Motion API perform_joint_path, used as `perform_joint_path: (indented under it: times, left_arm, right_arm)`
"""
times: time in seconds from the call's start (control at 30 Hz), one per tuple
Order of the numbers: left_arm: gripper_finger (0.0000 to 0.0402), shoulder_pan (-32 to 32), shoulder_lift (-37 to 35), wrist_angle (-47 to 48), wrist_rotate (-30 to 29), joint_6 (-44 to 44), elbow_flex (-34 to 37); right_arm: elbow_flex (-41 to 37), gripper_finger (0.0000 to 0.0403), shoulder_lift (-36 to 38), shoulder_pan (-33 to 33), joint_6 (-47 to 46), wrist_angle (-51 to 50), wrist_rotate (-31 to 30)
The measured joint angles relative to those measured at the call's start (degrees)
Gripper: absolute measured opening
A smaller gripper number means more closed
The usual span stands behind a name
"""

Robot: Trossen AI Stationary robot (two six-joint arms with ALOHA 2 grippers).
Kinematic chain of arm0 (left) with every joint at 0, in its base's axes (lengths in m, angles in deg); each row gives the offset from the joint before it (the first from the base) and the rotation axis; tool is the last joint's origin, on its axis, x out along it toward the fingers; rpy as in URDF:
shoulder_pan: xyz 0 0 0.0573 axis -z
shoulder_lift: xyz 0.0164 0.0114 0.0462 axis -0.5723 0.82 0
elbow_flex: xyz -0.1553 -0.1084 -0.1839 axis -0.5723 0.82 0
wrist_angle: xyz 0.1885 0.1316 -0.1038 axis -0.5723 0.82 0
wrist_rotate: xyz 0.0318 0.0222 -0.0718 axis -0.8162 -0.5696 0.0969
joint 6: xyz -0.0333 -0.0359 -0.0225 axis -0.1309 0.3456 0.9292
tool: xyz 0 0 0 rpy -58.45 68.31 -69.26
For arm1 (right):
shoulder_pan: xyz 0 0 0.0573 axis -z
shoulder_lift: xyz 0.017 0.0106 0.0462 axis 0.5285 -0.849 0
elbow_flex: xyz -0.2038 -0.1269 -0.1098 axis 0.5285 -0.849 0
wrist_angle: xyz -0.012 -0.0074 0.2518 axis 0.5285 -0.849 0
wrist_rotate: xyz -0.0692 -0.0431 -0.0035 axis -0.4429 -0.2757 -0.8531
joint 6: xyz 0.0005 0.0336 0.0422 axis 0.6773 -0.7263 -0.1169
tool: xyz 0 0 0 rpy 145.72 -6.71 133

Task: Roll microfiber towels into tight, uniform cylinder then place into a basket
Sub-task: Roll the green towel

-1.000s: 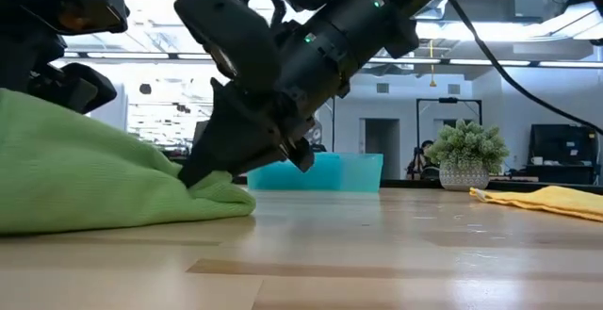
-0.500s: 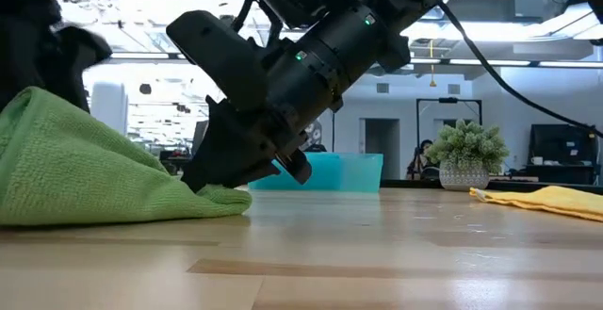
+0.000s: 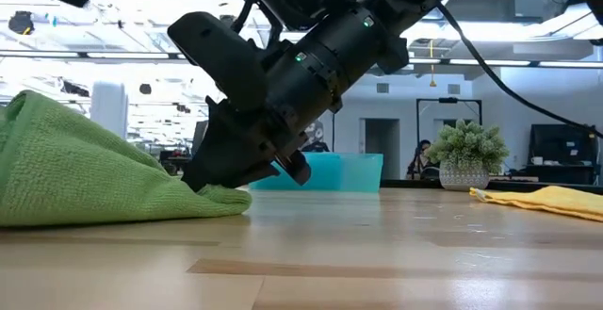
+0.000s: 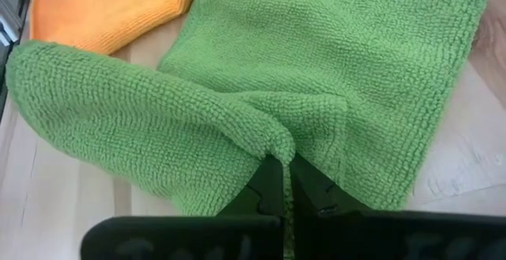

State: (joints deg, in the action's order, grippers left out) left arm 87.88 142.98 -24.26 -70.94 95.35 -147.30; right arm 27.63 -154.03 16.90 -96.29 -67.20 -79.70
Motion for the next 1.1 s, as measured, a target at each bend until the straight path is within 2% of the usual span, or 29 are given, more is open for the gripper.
perform_joint_path:
  times: [0.1, 0.17, 0.33, 0.53, 0.67, 1.1]
  left_arm:
    - [0.0135, -1.73, 3.79, -4.38, 4.21, -2.1, 0.96]
    - [0.0135, -2.78, 6.48, -6.18, 4.94, -2.97, 0.94]
    - [0.0135, -4.98, 10.56, -2.01, 7.0, 1.62, 0.97]
    - [0.0135, -5.02, 11.02, 1.35, 8.57, 9.3, 0.97]
    - [0.0135, -5.07, 11.23, 2.13, 13.77, 14.3, 1.11]
    - [0.0135, -5.07, 11.79, 2.33, 16.1, 14.92, 1.49]
  right_arm:
    - [0.0, 0.0014, -0.07, 0.09, 0.17, 0.43, 0.58]
    - [0.0, 0.0014, -0.07, 0.09, 0.21, 0.41, 0.61]
    - [-0.02, 0.0018, -0.07, 0.09, 0.8, 0.34, 0.86]
    - [-0.02, 0.0015, -0.07, 0.04, 2.49, 0.03, 1.04]
    - [-0.02, 0.0031, -0.07, 0.0, 4.83, 0.3, 1.13]
    - [-0.31, 0.0046, 1.87, -0.24, 9.89, -1.28, 4.13]
